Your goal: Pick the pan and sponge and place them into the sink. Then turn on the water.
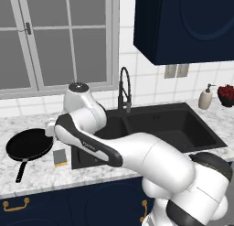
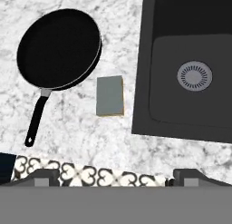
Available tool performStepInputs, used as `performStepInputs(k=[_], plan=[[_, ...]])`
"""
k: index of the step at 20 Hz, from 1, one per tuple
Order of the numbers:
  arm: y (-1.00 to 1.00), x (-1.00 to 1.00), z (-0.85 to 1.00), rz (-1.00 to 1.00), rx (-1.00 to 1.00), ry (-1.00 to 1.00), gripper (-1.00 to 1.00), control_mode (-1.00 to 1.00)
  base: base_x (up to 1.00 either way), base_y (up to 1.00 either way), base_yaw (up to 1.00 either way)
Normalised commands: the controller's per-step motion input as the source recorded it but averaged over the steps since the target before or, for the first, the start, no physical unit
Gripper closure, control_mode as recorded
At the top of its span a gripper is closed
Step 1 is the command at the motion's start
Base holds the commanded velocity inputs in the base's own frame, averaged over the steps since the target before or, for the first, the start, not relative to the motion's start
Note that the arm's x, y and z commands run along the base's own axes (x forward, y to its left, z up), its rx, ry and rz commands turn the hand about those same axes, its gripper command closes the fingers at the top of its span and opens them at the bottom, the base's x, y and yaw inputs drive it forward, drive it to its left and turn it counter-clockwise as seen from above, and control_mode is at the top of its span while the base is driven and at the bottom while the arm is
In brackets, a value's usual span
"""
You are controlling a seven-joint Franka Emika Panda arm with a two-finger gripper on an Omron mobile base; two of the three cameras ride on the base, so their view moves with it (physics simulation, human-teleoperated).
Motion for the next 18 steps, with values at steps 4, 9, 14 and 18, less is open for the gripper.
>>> performStepInputs(k=[4,9,14,18], plan=[[0.70,0.00,-0.38,0.00,0.00,0.06,-1.00,-1.00,0.00,0.00,0.00],[0.53,0.00,-0.35,0.00,0.04,0.08,-1.00,-1.00,0.00,0.00,0.00],[0.58,0.00,-0.23,0.00,0.00,0.06,-1.00,-1.00,0.00,0.00,0.00],[0.61,0.00,-0.23,0.00,0.00,0.06,-1.00,-1.00,0.00,0.00,0.00]])
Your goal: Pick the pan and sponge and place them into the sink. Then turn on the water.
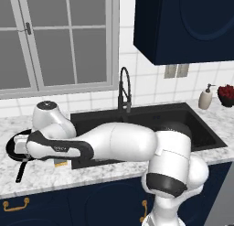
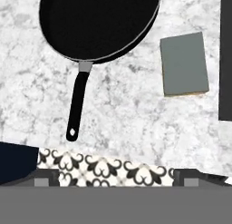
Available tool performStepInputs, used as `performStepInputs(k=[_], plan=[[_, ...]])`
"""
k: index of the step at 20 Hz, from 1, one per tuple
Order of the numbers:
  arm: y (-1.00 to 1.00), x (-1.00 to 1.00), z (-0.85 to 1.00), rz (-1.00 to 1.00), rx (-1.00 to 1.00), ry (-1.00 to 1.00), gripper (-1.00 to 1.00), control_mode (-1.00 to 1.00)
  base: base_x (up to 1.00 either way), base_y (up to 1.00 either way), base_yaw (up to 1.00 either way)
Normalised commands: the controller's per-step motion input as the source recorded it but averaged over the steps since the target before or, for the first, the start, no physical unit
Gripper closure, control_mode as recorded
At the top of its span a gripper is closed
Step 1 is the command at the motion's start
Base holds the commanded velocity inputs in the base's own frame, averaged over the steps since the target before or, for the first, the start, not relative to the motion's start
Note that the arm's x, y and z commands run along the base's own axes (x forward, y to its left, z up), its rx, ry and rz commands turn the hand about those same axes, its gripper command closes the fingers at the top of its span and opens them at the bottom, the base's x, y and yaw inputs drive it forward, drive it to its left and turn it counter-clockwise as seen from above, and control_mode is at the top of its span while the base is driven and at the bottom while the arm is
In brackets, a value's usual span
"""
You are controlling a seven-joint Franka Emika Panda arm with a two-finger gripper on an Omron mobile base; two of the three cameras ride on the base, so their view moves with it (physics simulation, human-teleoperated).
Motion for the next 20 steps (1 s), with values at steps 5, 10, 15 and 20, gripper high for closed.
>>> performStepInputs(k=[5,10,15,20], plan=[[0.48,0.00,-0.21,0.00,0.00,0.05,-1.00,-1.00,0.00,0.00,0.00],[0.42,0.04,-0.18,0.00,-0.02,0.05,-1.00,-1.00,0.00,0.00,0.00],[0.25,0.04,-0.14,0.00,-0.02,0.00,-1.00,-1.00,0.00,0.00,0.00],[0.10,0.07,-0.33,0.00,-0.03,0.00,-1.00,-1.00,0.00,0.00,0.00]])
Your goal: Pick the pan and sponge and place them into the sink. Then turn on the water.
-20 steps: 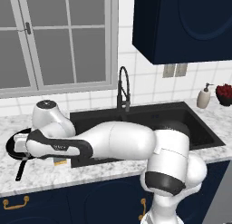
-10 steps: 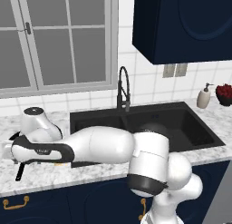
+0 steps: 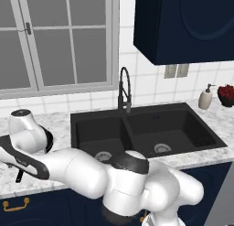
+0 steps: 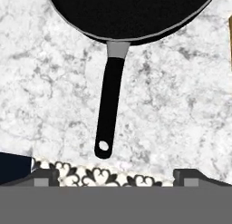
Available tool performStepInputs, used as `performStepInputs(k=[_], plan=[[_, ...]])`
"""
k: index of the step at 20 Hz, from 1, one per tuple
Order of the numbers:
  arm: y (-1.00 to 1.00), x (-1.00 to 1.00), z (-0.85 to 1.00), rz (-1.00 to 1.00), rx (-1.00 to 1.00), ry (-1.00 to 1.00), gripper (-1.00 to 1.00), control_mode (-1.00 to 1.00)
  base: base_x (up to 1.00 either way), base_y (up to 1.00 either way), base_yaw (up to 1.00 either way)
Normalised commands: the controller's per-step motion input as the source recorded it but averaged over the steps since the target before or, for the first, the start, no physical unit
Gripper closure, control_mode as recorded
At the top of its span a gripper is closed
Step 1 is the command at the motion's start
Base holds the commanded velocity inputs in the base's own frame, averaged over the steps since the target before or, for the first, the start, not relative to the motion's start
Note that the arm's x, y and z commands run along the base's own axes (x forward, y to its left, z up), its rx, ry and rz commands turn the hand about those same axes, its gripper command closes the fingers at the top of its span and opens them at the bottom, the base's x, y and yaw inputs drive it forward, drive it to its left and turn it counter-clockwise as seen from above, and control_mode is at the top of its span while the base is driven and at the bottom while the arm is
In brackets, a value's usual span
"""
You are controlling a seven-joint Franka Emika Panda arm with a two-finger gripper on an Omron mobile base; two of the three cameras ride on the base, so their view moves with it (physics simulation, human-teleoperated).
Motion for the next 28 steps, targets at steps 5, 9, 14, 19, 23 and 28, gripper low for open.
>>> performStepInputs(k=[5,9,14,19,23,28], plan=[[0.13,0.24,-0.36,0.00,-0.07,0.00,-1.00,-1.00,0.00,0.00,0.00],[0.26,0.20,-0.07,0.00,-0.07,-0.01,-1.00,-1.00,0.00,0.00,0.00],[0.24,0.16,-0.22,0.00,-0.08,0.00,-1.00,-1.00,0.00,0.00,0.00],[0.08,0.06,-0.27,0.00,-0.04,0.00,-1.00,-1.00,0.00,0.00,0.00],[0.04,0.03,-0.31,0.00,-0.02,0.00,-1.00,-1.00,0.00,0.00,0.00],[0.01,0.03,-0.40,0.00,-0.01,0.00,-1.00,-1.00,0.00,0.00,0.00]])
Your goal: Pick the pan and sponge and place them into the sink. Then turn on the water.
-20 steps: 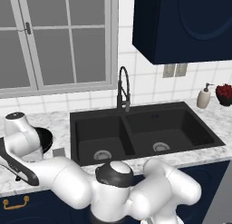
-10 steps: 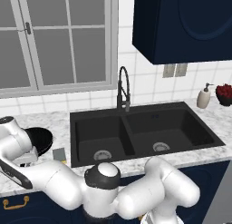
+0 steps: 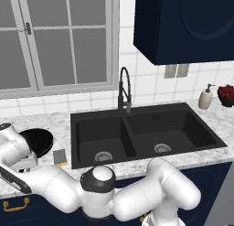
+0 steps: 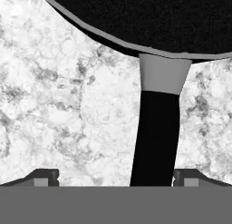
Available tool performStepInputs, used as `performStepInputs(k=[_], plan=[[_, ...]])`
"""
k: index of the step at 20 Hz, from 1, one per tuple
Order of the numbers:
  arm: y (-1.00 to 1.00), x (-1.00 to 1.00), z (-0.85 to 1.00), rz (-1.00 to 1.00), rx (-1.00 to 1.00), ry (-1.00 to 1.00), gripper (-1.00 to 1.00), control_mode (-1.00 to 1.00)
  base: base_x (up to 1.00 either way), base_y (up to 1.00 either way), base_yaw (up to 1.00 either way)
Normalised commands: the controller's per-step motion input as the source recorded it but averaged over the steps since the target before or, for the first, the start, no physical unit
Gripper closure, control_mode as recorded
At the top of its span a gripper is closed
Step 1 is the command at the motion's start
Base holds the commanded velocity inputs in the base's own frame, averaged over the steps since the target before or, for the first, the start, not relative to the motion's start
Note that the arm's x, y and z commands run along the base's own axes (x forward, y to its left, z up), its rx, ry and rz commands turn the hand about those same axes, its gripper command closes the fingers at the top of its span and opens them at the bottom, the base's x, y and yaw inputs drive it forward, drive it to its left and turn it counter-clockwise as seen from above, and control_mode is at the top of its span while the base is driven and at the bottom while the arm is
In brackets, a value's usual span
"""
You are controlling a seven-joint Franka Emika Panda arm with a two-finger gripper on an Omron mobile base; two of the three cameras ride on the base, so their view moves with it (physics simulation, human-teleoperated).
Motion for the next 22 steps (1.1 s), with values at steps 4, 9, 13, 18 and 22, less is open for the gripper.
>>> performStepInputs(k=[4,9,13,18,22], plan=[[0.03,0.07,-0.48,0.00,-0.02,0.00,1.00,-1.00,0.00,0.00,0.00],[0.03,0.04,-0.39,0.00,0.00,0.00,1.00,-1.00,0.00,0.00,0.00],[0.00,0.01,-0.09,0.00,0.00,-0.01,1.00,-1.00,0.00,0.00,0.00],[0.00,-0.03,0.14,-0.01,0.00,-0.07,1.00,-1.00,0.00,0.00,0.00],[-0.38,-0.18,0.36,-0.04,0.00,-0.16,1.00,-1.00,0.00,0.00,0.00]])
